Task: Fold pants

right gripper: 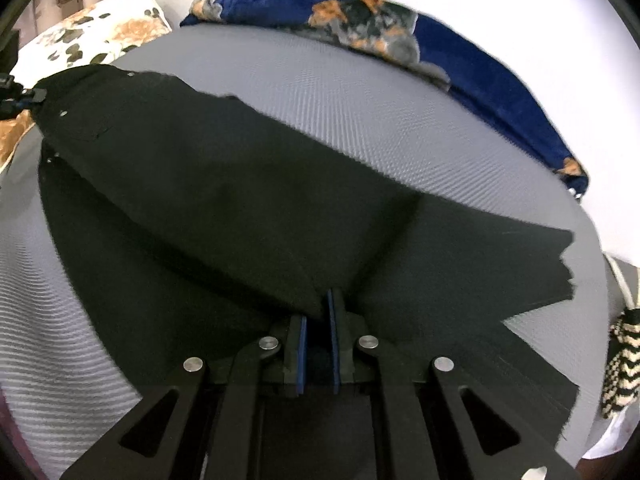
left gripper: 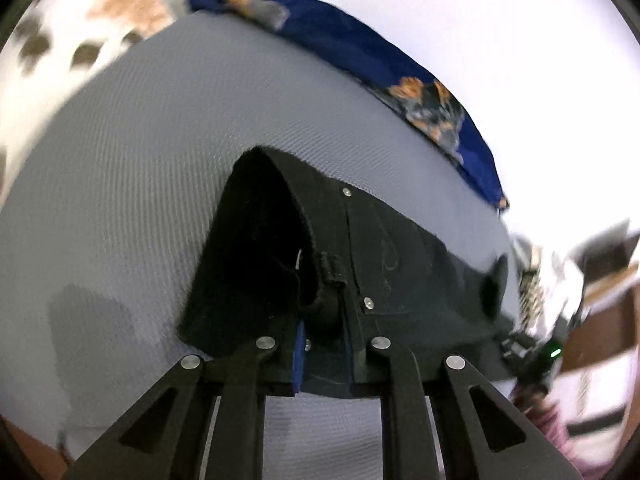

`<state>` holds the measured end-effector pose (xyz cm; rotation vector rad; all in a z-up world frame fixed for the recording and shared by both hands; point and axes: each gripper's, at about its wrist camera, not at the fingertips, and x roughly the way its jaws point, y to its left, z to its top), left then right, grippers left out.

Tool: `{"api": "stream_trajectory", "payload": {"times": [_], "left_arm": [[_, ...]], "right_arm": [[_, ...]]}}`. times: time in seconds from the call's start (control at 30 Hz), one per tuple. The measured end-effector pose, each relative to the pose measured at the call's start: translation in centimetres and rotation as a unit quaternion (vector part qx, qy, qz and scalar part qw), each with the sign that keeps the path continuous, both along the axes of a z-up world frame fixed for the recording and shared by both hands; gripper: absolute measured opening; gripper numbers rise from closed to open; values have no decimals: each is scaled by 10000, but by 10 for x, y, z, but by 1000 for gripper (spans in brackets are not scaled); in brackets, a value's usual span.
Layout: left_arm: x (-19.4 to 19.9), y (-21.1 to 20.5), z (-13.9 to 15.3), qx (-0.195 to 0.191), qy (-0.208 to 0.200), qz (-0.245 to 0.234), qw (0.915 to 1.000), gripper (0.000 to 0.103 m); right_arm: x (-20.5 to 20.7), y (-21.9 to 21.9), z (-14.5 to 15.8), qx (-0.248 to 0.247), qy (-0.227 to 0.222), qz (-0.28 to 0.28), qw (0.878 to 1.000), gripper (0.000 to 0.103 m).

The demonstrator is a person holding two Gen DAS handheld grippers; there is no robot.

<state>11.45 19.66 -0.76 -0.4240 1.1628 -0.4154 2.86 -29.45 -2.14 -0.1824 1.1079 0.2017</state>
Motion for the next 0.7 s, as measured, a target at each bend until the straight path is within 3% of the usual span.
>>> {"api": "stream_trajectory", "payload": {"times": [0.17,0.27,0.37,0.47,0.7], "left_arm": [[2,1,-32,612,280,-451,9967,16],[0,7,-49,601,416,-433,9964,16],[-1,12,-44,490,382,-401,9973,16],[-7,9,-33,633,133,-544,9964,16],[-10,2,-54,985,87,-553,9936,23]], "right_arm": [[-30,17,23,70,-41,92,9999,7],[-45,29,8,57,194,154,9997,7],[-52,36,-10,54,458,179,9988,7],[-55,36,-10,134,510,155,9985,7],[-58,34,-24,431,705,19,9966,8]]}}
